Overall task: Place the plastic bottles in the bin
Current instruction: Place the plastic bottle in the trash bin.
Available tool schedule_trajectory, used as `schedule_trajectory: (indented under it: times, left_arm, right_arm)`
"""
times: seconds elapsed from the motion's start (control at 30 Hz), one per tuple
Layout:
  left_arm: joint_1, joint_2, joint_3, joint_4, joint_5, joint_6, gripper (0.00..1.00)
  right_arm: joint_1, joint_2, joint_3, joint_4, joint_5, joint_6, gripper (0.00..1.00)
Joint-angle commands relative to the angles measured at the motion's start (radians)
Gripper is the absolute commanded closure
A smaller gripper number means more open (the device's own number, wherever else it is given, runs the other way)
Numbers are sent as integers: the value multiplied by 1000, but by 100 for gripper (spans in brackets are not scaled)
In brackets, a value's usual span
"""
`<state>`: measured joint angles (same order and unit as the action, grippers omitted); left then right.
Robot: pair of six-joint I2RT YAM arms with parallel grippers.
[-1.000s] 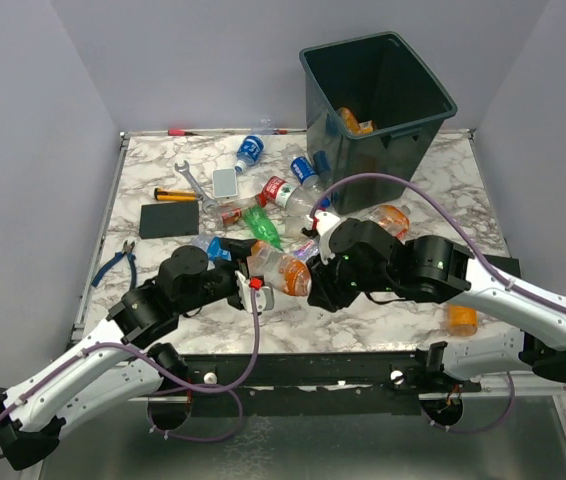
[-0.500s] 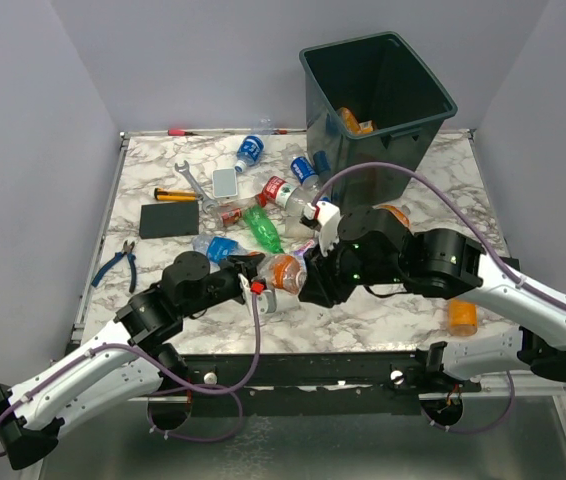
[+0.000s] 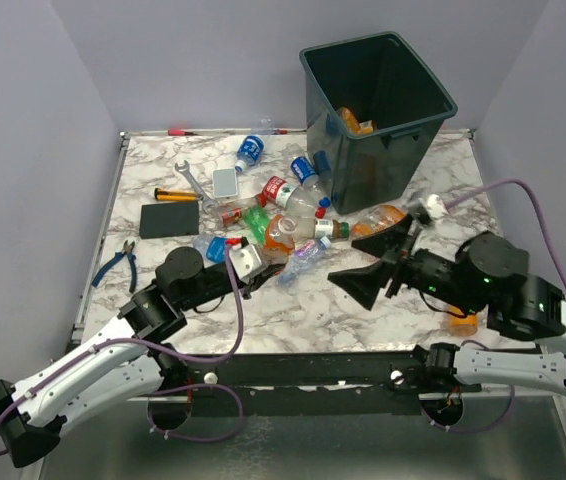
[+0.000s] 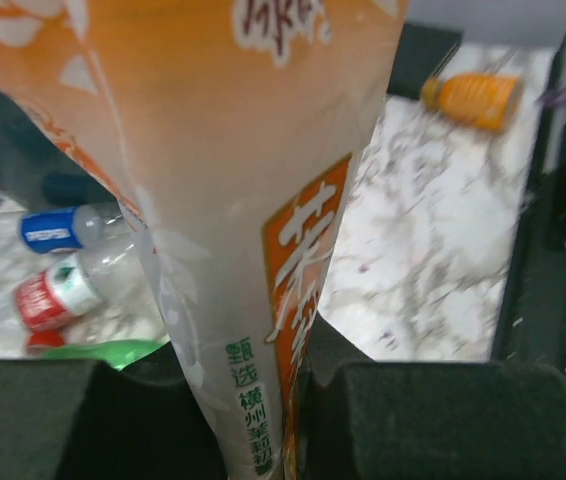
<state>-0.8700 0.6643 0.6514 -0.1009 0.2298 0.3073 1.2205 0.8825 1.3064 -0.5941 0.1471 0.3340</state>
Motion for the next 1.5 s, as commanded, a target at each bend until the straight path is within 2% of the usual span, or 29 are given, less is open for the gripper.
schedule_trajectory:
  times: [0.0,0.1,0.2,0.3,0.4,0.53,0.7,0.87,1.03,1.1,1.2,1.3,1.47]
  left_arm:
    - [1,31,-12,247,123,-483,100]
    - [1,52,-62,351,221,-598,100]
    - [3,76,-81,364,292,-616,100]
    - [3,77,-100,331,302,-583,100]
    - [3,41,-162,376,297,-589,100]
    - [3,18,-175,386,291,-589,100]
    - [3,30,-172,382,308,-587,100]
    - [3,11,-182,387,298,-580,100]
    - [3,-15,-202,410,284,-576,100]
    - [3,-23,-207,414,273,-575,100]
    - [3,-30,-211,417,265,-574,100]
    - [3,-29,-213,418,265,-571,100]
    - [3,-31,-214,419,262,-572,98]
  right_arm:
    - [5,-162,-244,479,158,-26,3]
    - [5,-167,-280,542,180,-23,2]
    - [5,-115,-276,577,157,-17,2]
    - [5,-49,-265,586,143,0,2]
    - [5,0,-276,670,124,1,3]
    - [5,82,-239,682,127,-6,6]
    - [5,154,-185,661,190,9,20]
    - [5,218,-123,597,184,33,32]
    - [5,220,-136,599,196,40,56]
    - [5,237,-113,552,189,39,55]
    - [5,252,-95,521,174,40,44]
    - [5,269,-81,486,182,47,45]
    - [5,291,-60,449,187,61,74]
